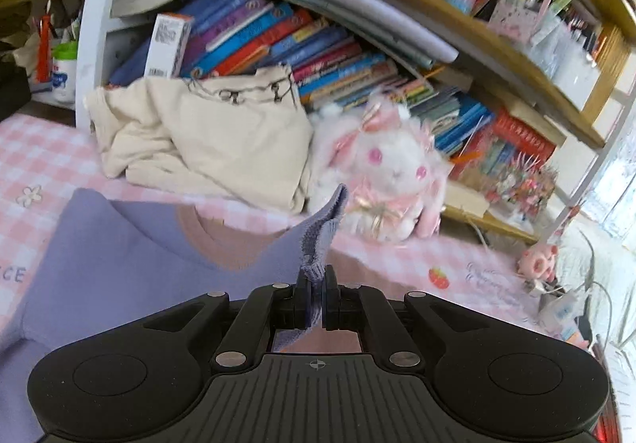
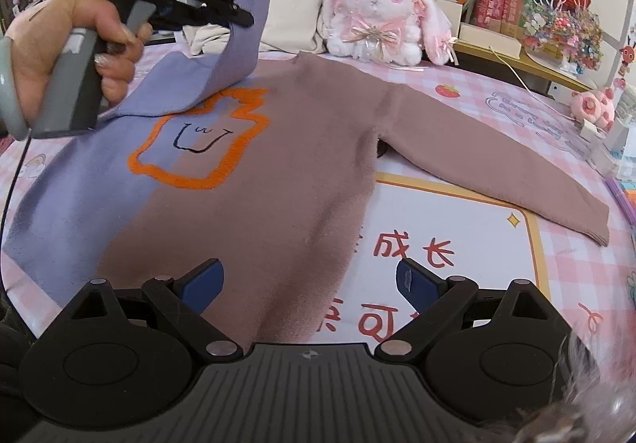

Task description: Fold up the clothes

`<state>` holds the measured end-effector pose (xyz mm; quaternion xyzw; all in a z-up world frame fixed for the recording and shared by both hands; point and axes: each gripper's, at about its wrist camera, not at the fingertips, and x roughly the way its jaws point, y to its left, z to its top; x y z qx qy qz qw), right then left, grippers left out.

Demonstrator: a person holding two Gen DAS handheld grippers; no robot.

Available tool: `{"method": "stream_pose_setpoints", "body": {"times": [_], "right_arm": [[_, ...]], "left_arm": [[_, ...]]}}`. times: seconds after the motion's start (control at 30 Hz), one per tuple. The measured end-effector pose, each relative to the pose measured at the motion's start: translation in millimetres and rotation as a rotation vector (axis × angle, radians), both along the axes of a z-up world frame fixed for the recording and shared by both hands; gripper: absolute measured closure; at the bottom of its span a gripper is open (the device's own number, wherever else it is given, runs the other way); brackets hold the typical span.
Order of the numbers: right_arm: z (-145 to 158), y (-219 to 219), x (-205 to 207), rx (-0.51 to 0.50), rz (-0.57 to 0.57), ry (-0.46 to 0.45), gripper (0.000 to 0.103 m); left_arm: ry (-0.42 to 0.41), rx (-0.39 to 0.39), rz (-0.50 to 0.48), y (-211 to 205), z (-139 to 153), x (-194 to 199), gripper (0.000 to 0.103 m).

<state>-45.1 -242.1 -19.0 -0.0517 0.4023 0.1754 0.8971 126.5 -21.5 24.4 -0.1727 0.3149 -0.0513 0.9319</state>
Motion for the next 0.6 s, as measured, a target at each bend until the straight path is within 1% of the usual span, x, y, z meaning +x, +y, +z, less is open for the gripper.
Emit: {"method": "stream_pose_setpoints", "body": {"times": [0.1,0.13,0.17,0.2,0.23,0.27,0.33,0.4,0.47,0.6], "right_arm": [[-0.7,-1.7,-0.8,0.000,0.002,0.006,0.009],[-0.7,-1.9,-1.9,0.000,0.003,0.009,0.009],[-0.9,-2.1,-3.1,0.001,0.006,0.011,0.009],[-1.0,-2.2,-4.3,0.001,0.008,0.013,0.009],[-1.4,-2.1,-5.2,0.004,0.011,0.015,0.009],[-1.9,-1.9,-6.0,0.006,0.014,0.017,0.009],[-3.0,-1.2,-8.4,0.014,0.021,0.022,0.009],[-4.9,-1.0,-10.3,0.028,0.021,0.033,0.009],[-6.1,-0.8,-11.4,0.029,0.001,0.034,0.011],[-6.6,1.5,-14.0,0.029,-0.031,0.028,0.027]], "left_arm": [[0.023,0.002,0.026,-2.0,-3.4,3.9,0.096],[0.050,0.021,0.036,-4.5,-3.1,5.8,0.088],[0.088,0.043,0.037,-7.4,-2.8,7.8,0.068],[0.125,0.064,0.031,-9.8,-2.2,8.5,0.054],[0.146,0.083,0.023,-11.2,-0.7,6.3,0.030],[0.137,0.106,0.017,-10.9,1.9,-1.4,0.027],[0.089,0.157,0.004,-8.5,8.1,-22.8,0.026],[0.064,0.233,0.008,-4.2,11.8,-45.9,0.026],[0.059,0.323,0.026,5.4,10.3,-73.3,0.026],[0.097,0.454,0.083,31.1,-3.5,-129.1,0.026]]}}
